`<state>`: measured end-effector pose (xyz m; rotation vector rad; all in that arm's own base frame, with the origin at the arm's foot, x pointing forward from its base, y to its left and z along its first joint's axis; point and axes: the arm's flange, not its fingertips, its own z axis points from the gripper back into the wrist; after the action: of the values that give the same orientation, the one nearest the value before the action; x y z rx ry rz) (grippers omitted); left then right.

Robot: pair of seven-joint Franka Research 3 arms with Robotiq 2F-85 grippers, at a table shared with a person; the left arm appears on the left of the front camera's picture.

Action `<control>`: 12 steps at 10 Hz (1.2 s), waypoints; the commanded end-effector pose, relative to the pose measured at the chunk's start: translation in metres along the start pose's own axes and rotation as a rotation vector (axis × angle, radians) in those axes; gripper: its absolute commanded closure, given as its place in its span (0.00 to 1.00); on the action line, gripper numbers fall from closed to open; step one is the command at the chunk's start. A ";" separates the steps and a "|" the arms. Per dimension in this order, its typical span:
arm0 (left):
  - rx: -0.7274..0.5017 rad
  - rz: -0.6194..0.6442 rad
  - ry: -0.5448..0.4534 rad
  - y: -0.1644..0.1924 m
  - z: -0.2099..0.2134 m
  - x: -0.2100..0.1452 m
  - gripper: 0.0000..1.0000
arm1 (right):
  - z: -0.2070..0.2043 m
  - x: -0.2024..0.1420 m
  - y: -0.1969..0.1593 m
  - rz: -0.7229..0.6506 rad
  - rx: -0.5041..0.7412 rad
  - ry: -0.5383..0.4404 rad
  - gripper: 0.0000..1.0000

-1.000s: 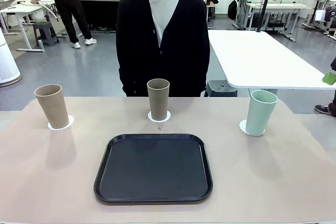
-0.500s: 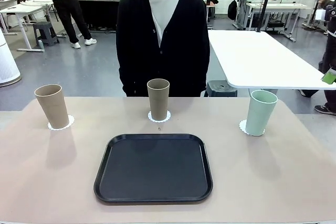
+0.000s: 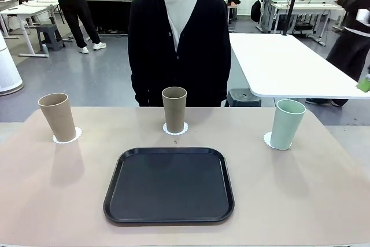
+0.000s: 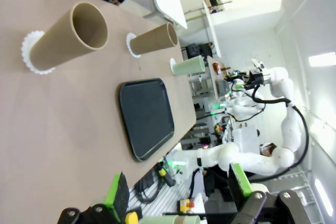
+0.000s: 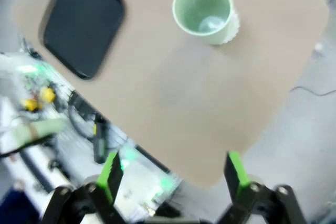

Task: Place coasters on the table and set cups on them.
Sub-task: Take one Reusable plastic cup from the Flat Tray and place it on a coaster set by the human.

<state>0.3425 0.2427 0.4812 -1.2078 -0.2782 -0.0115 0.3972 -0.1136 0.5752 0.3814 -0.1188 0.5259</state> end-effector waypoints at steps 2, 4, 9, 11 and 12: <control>-0.008 -0.007 -0.008 -0.002 0.001 -0.001 0.00 | 0.018 -0.066 -0.090 -0.307 0.579 -0.233 0.00; -0.008 -0.007 -0.008 -0.002 0.001 -0.001 0.00 | 0.023 -0.111 -0.138 -0.366 0.881 -0.247 0.00; -0.008 -0.007 -0.008 -0.002 0.001 -0.001 0.00 | 0.007 -0.173 -0.194 -0.380 1.093 -0.468 0.00; -0.008 -0.007 -0.008 -0.002 0.001 -0.001 0.00 | 0.001 -0.165 -0.192 -0.361 1.066 -0.410 0.00; -0.008 -0.007 -0.008 -0.002 0.001 -0.001 0.00 | -0.045 -0.149 -0.162 -0.383 1.072 -0.478 0.00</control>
<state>0.3424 0.2429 0.4811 -1.2079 -0.2782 -0.0107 0.3568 -0.2955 0.4575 1.5298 -0.2067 0.0730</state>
